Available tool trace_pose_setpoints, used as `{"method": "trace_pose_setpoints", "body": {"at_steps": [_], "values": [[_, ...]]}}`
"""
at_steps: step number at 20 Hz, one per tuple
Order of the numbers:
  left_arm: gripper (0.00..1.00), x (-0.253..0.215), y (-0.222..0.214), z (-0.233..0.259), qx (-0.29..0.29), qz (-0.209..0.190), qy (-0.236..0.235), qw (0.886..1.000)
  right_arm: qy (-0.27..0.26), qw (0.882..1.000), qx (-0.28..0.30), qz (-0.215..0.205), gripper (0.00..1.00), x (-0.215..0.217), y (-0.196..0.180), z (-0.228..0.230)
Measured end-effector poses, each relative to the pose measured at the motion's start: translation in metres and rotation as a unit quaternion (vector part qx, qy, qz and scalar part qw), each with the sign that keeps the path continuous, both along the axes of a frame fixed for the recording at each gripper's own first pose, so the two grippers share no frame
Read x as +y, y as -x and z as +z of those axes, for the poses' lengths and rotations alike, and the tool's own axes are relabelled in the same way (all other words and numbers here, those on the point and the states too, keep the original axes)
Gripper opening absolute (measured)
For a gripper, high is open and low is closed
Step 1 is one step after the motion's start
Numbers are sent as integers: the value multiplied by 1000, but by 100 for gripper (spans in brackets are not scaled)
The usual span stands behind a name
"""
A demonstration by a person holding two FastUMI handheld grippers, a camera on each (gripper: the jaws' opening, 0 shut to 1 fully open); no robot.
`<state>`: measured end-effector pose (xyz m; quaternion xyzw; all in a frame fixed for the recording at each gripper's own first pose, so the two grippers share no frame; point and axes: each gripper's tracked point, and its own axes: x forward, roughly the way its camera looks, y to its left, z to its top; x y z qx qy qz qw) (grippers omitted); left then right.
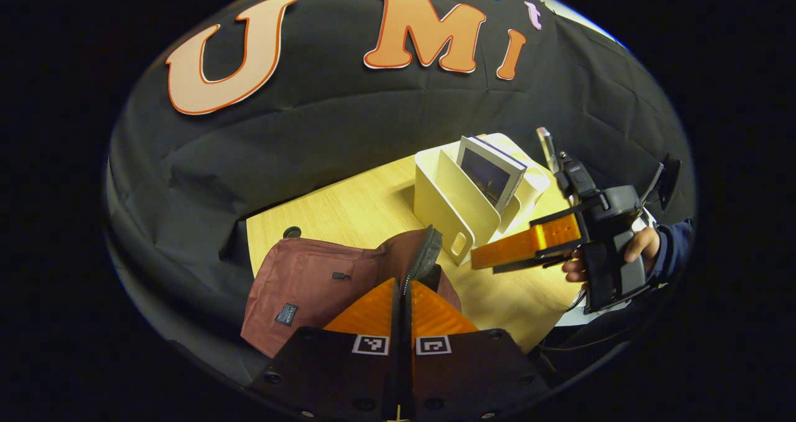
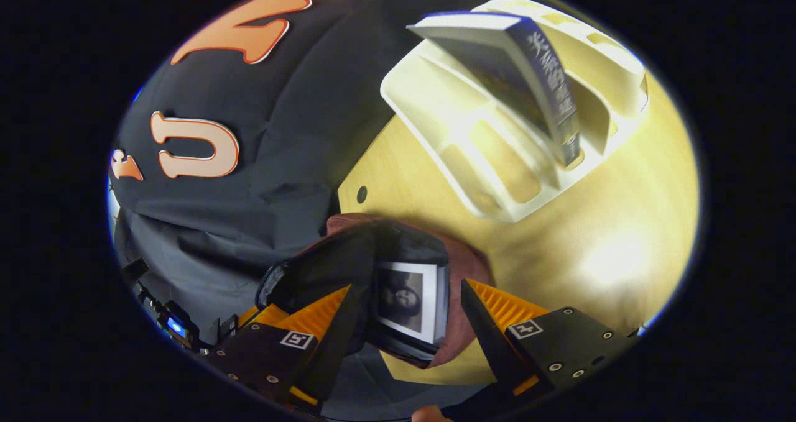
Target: Open the schoolbag, grab two books from the bookshelf and put them into the schoolbag.
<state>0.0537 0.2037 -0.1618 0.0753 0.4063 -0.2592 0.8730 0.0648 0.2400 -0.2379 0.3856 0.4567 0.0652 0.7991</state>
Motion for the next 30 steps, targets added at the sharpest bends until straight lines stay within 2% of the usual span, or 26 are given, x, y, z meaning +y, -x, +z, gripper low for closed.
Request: {"method": "trace_pose_setpoints", "body": {"at_steps": [3,5,9,12,21,30], "values": [[2,-5,-1,-6,5,2,6,1000,8,1000,8,-27,97,-40,0,6],[2,-6,-1,-8,6,1,7,1000,36,998,8,-47,97,-67,0,-3],[2,-9,2,-14,12,-8,15,1000,59,996,7,-65,97,-90,-1,-5],[2,-12,1,-23,20,-35,14,999,89,993,17,-79,97,-99,-4,-7],[2,-14,-1,-26,23,-72,20,997,193,979,24,-55,98,-131,-19,18],[2,-12,-1,-29,28,-64,25,997,305,952,17,12,97,-167,-63,66]]}}
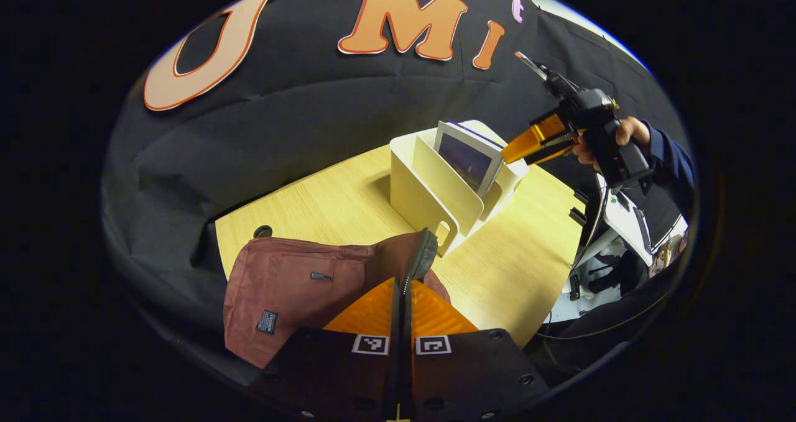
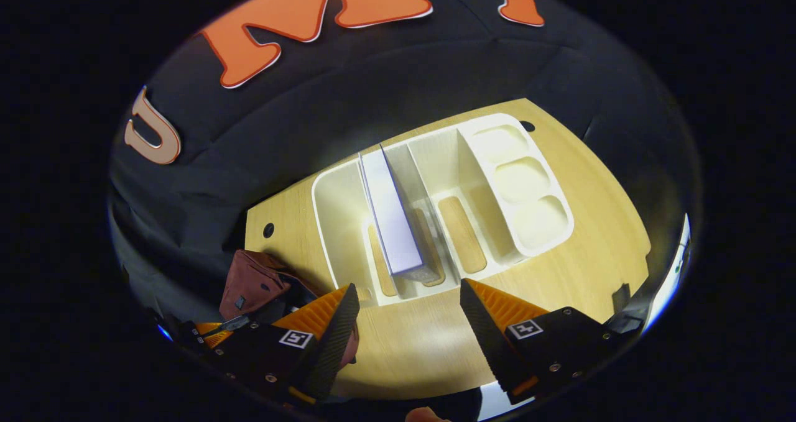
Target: Open the schoolbag, grab two books from the bookshelf and put them into the schoolbag.
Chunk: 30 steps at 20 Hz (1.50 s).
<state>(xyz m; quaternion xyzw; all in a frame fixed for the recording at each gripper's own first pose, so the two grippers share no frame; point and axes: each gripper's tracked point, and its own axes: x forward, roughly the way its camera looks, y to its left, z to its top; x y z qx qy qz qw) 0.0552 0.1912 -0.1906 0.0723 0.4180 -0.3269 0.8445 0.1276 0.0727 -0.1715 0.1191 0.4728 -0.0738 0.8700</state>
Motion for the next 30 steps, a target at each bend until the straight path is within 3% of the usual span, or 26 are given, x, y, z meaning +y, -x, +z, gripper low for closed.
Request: {"method": "trace_pose_setpoints", "body": {"at_steps": [5,6,7,9,19,21,22,23,26,27,28,30], "values": [[2,-2,2,-2,7,18,0,1000,33,998,25,54,98,-1,-25,15],[6,-1,0,-1,4,23,-3,1000,37,997,34,63,98,0,-29,13],[1,0,1,-1,4,28,-4,1000,45,995,40,74,98,0,-35,11],[2,0,1,0,4,37,-7,999,60,992,55,93,98,1,-48,6],[2,1,0,-8,19,77,-13,997,85,982,108,130,96,0,-86,-20],[2,1,0,-8,20,80,-15,997,90,980,117,134,85,1,-89,-26],[1,2,0,-8,22,82,-18,996,92,979,124,132,74,0,-87,-30],[6,2,2,-8,22,83,-18,996,96,978,131,133,69,0,-87,-33],[2,-1,3,-7,22,80,-14,996,101,977,143,120,39,0,-85,-40],[2,-3,4,-7,21,76,-12,997,100,977,148,114,46,0,-82,-38],[2,-2,3,-8,21,72,-11,997,100,977,155,105,35,1,-78,-36],[2,-1,2,-9,18,66,-9,998,101,978,156,93,32,0,-76,-32]]}}
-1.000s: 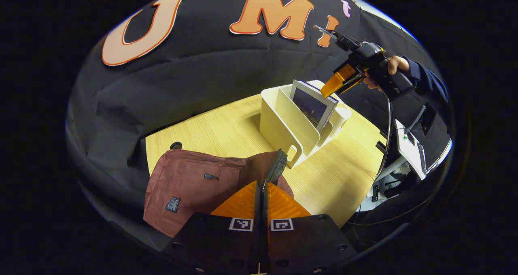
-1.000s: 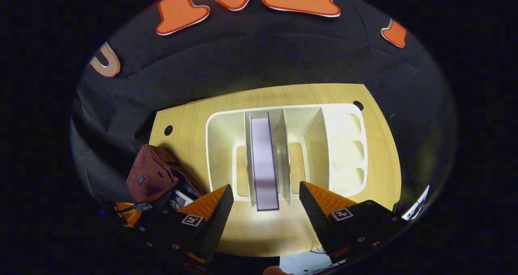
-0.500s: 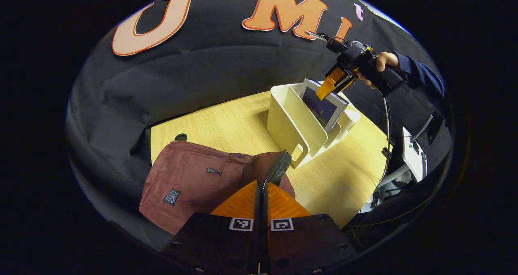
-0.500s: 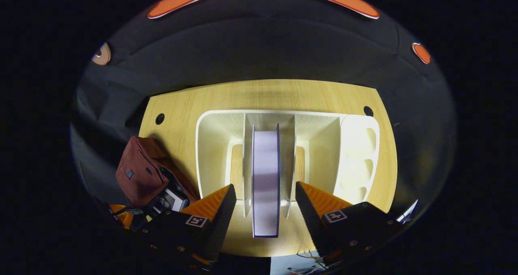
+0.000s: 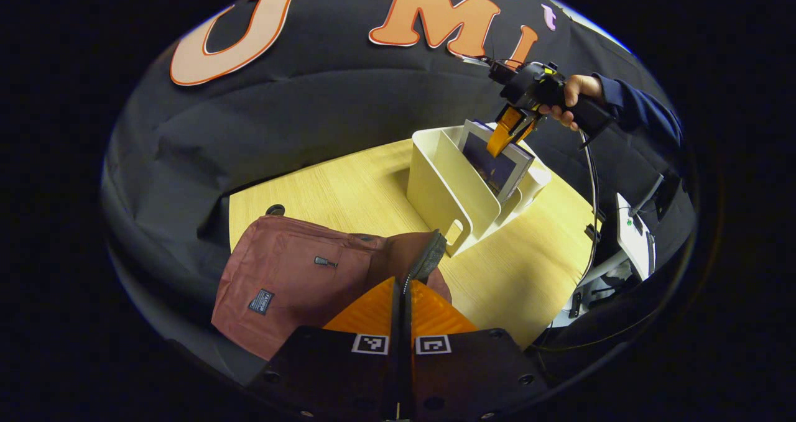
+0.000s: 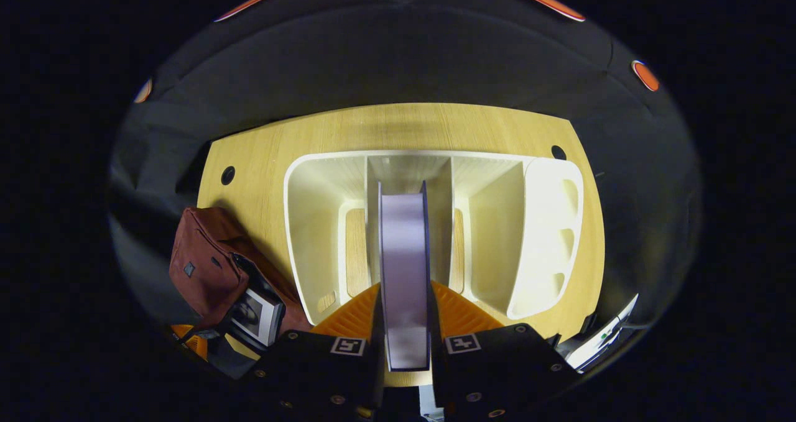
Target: Open the schoolbag, grab two books from the bookshelf and put them into the schoolbag.
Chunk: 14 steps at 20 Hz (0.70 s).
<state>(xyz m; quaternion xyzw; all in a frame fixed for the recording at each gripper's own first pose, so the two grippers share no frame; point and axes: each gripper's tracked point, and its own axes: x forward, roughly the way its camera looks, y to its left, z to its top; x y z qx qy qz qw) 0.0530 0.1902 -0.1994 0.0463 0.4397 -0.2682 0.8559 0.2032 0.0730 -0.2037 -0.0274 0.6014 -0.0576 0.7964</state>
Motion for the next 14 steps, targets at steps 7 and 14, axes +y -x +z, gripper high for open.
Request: {"method": "trace_pose_setpoints", "body": {"at_steps": [7,14], "values": [[2,1,3,-1,-4,-17,14,1000,-32,999,-22,-29,28,1,28,50],[2,4,1,4,-12,-26,12,1000,-69,994,-79,-34,28,3,69,118]]}}
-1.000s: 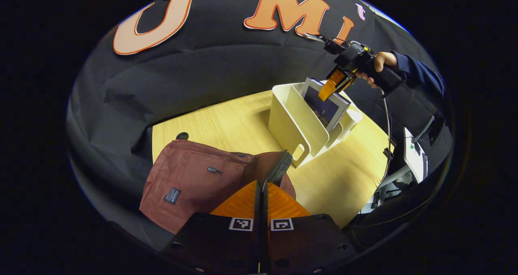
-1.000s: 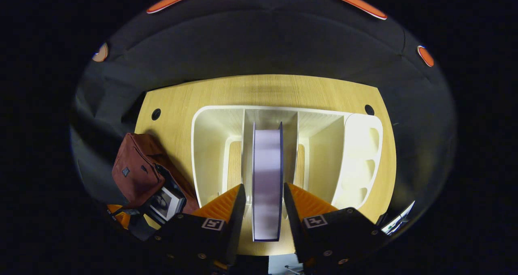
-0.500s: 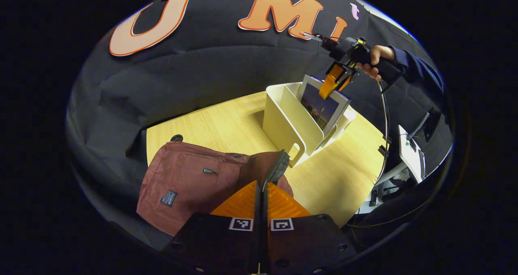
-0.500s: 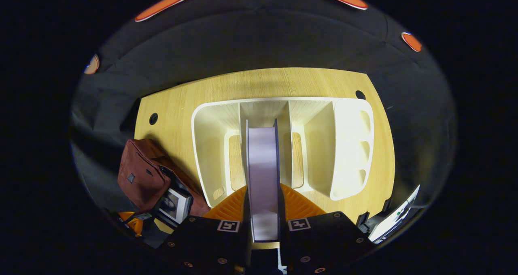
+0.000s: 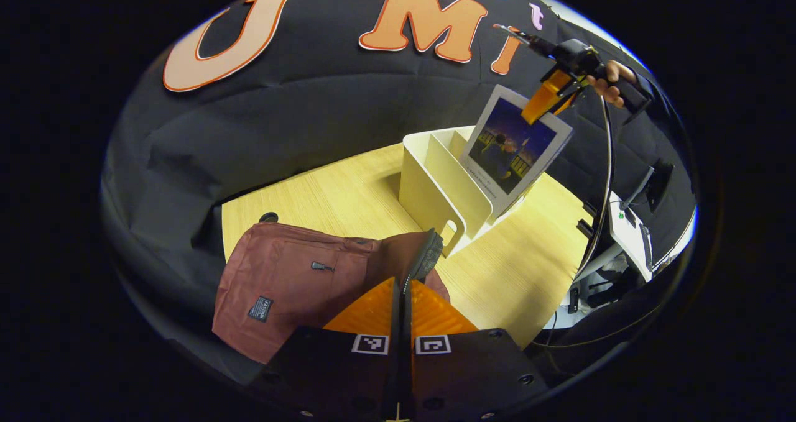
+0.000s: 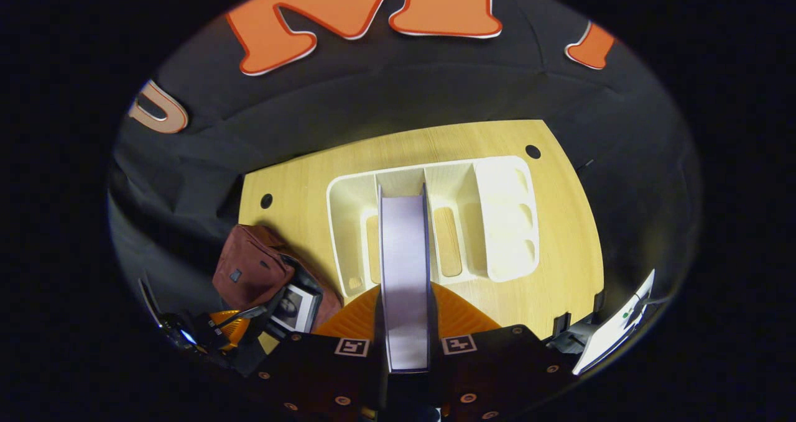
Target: Open the schoolbag, grab two books from the bookshelf and put them into the schoolbag.
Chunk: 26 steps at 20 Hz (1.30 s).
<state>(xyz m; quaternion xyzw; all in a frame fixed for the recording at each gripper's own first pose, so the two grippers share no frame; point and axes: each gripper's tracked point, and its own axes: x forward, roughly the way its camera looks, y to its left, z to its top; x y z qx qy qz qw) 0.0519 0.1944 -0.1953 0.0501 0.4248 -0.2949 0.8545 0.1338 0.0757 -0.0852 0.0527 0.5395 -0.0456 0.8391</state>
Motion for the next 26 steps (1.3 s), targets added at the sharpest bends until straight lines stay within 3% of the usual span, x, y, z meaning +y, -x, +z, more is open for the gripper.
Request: {"method": "trace_pose_setpoints", "body": {"at_steps": [6,11,19,26], "values": [[2,3,-5,2,-3,-1,-3,1000,-57,997,-55,-14,27,5,43,37],[2,6,-8,3,-2,-1,-6,1000,-116,991,-70,-18,27,24,76,30],[2,6,-12,6,0,-3,-14,1000,-251,967,-47,-6,26,107,112,-41],[2,8,-9,11,1,0,-12,1000,-328,944,-21,-41,26,167,117,-117]]}}
